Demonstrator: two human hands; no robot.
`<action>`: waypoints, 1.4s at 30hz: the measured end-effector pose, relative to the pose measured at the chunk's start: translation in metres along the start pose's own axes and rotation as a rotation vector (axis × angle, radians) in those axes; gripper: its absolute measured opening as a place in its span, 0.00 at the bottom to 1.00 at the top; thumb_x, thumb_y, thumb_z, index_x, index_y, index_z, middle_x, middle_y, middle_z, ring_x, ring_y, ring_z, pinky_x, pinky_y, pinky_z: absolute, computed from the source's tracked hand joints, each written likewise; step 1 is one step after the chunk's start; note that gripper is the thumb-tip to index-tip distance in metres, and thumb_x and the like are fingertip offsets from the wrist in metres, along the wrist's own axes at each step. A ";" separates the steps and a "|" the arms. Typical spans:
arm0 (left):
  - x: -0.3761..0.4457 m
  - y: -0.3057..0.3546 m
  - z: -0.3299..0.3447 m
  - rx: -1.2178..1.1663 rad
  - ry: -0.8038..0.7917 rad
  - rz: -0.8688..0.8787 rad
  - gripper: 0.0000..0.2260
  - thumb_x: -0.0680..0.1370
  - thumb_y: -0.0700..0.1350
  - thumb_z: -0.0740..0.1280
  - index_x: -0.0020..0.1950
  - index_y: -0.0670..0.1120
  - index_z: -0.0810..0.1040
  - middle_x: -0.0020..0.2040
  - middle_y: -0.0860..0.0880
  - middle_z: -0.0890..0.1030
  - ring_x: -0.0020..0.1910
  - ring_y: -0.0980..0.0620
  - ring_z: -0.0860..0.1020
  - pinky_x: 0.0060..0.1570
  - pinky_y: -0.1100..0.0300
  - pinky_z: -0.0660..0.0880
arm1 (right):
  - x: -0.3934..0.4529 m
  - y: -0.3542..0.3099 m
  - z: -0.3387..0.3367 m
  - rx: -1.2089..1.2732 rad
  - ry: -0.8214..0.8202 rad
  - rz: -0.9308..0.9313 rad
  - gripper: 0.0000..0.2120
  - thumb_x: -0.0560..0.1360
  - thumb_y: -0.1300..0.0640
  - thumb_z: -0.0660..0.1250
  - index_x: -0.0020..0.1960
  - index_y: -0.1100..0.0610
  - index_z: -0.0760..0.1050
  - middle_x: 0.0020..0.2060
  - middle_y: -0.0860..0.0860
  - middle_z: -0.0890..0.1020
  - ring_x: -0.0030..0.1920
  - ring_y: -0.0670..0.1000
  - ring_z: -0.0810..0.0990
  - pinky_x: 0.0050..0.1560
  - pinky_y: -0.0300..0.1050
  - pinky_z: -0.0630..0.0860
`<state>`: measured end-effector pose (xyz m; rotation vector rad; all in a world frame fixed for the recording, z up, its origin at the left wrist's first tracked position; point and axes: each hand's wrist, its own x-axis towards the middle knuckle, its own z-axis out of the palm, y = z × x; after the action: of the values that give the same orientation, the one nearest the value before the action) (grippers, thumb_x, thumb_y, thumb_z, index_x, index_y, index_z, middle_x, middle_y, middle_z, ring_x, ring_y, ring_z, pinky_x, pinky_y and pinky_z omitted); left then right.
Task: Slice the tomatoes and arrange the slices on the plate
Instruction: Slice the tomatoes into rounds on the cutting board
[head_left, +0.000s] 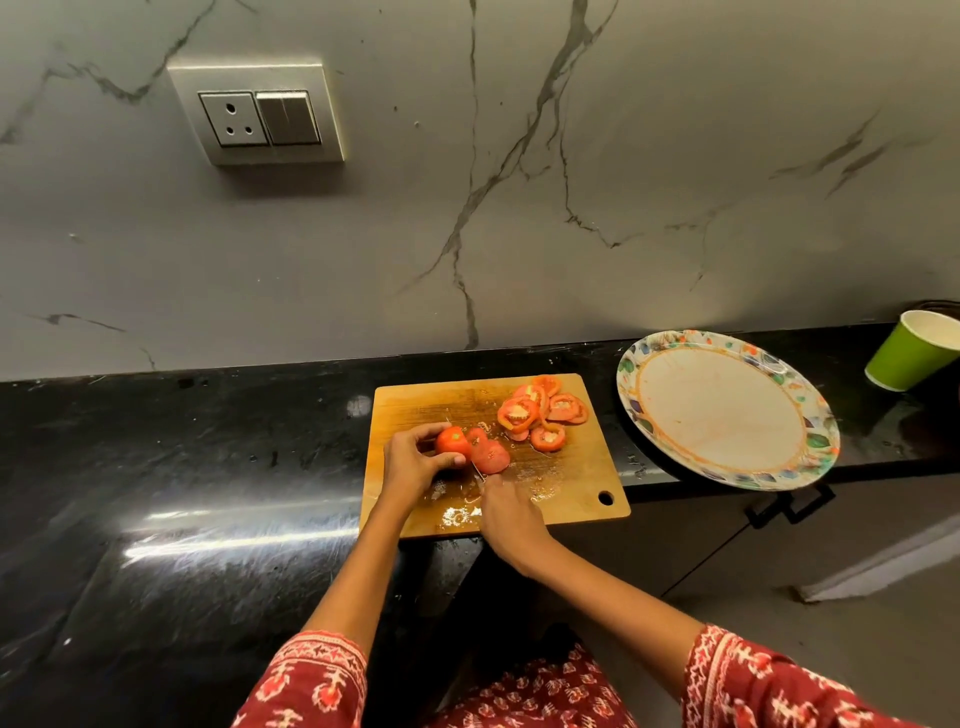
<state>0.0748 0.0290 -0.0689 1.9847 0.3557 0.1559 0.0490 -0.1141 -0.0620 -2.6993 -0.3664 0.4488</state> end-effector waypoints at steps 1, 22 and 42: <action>0.000 0.000 0.000 -0.003 0.013 -0.005 0.23 0.64 0.36 0.77 0.58 0.41 0.79 0.58 0.43 0.79 0.58 0.47 0.76 0.57 0.57 0.73 | -0.003 0.003 0.000 0.002 -0.008 0.002 0.14 0.78 0.67 0.51 0.61 0.64 0.67 0.57 0.61 0.75 0.59 0.60 0.74 0.53 0.50 0.72; -0.011 0.003 0.004 -0.008 -0.019 0.067 0.22 0.68 0.37 0.73 0.61 0.40 0.76 0.61 0.41 0.77 0.62 0.46 0.73 0.55 0.61 0.71 | -0.014 -0.004 -0.018 0.173 0.120 -0.045 0.13 0.81 0.58 0.50 0.58 0.63 0.68 0.51 0.62 0.78 0.52 0.61 0.76 0.41 0.46 0.65; -0.008 -0.001 0.006 -0.023 0.034 0.057 0.20 0.68 0.36 0.74 0.59 0.41 0.78 0.60 0.42 0.78 0.60 0.46 0.75 0.55 0.61 0.72 | -0.014 -0.014 -0.021 0.158 0.073 0.036 0.13 0.79 0.62 0.52 0.61 0.65 0.68 0.55 0.62 0.77 0.55 0.61 0.76 0.44 0.46 0.67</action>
<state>0.0684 0.0215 -0.0722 1.9725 0.3179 0.2298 0.0409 -0.1122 -0.0346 -2.5642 -0.2509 0.3722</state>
